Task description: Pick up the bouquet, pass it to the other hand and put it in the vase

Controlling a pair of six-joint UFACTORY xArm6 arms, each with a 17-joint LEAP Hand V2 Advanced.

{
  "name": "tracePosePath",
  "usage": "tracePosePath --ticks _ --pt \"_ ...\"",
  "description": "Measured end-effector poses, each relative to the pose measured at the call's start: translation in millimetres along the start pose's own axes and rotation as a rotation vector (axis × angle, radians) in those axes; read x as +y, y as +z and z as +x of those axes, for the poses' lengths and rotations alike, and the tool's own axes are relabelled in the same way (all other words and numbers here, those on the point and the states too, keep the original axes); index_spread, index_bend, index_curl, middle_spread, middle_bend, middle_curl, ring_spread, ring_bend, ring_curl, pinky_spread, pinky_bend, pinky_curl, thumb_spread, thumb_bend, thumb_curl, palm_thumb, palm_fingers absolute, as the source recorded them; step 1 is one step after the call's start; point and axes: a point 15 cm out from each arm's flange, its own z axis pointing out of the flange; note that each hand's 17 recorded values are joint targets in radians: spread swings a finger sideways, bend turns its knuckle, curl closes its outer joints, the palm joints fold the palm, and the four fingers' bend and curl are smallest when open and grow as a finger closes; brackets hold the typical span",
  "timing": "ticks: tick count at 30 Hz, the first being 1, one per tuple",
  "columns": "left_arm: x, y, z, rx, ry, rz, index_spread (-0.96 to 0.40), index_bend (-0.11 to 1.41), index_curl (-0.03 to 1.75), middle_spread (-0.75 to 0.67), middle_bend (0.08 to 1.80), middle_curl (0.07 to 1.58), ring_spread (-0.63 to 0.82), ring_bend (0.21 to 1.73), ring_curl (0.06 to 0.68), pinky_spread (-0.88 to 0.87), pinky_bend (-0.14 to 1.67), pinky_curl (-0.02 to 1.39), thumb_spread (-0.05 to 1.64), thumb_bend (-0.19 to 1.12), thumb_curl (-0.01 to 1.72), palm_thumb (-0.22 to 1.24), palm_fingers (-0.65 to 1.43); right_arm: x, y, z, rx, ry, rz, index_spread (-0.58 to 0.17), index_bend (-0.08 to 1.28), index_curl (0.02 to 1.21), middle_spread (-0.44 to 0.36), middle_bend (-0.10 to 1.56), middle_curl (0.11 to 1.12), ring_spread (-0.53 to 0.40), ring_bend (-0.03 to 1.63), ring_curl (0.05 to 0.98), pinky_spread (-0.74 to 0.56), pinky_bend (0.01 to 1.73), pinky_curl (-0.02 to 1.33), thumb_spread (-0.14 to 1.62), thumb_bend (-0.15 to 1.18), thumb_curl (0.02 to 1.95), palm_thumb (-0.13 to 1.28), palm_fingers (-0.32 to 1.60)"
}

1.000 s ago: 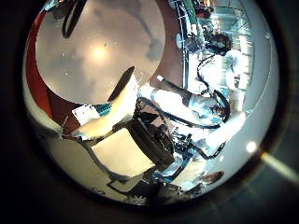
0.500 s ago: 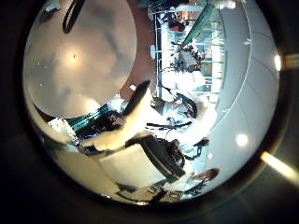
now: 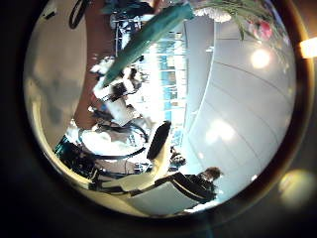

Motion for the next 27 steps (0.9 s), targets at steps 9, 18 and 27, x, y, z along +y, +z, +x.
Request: tracePosePath --ticks 9,18,27 --pt "-6.3 3.7 21.3 0.131 0.054 -0.003 0.18 0.15 0.31 0.33 0.29 0.39 0.45 0.67 0.153 0.39 0.35 0.35 0.95 -0.02 0.33 0.24 0.18 11.7 47.4 -2.0 -0.043 0.01 -0.131 -0.211 1.23 0.87 -0.129 1.39 0.8 -0.19 1.46 0.712 -0.18 1.3 0.79 0.87 0.0 1.19 1.11 1.13" --pt "-19.6 15.5 29.8 0.223 0.043 0.0 -0.03 0.2 0.37 -0.06 0.73 0.57 -0.08 0.91 0.202 -0.03 0.56 0.39 0.99 0.03 0.37 0.5 1.05 5.7 66.6 11.3 -0.005 0.016 -0.146 -0.21 1.23 0.86 -0.129 1.39 0.79 -0.192 1.46 0.715 -0.19 1.28 0.84 0.87 0.0 1.23 1.11 1.13" --pt "-27.1 24.8 27.8 0.282 0.039 0.008 -0.37 0.52 0.6 -0.35 0.98 0.82 -0.4 1.37 0.444 -0.4 1.12 0.69 0.98 0.19 0.53 0.96 1.18 7.9 70.8 33.2 0.008 0.079 -0.143 -0.213 1.23 0.86 -0.134 1.38 0.79 -0.196 1.45 0.717 -0.2 1.27 0.87 0.89 -0.06 1.19 0.95 1.1"
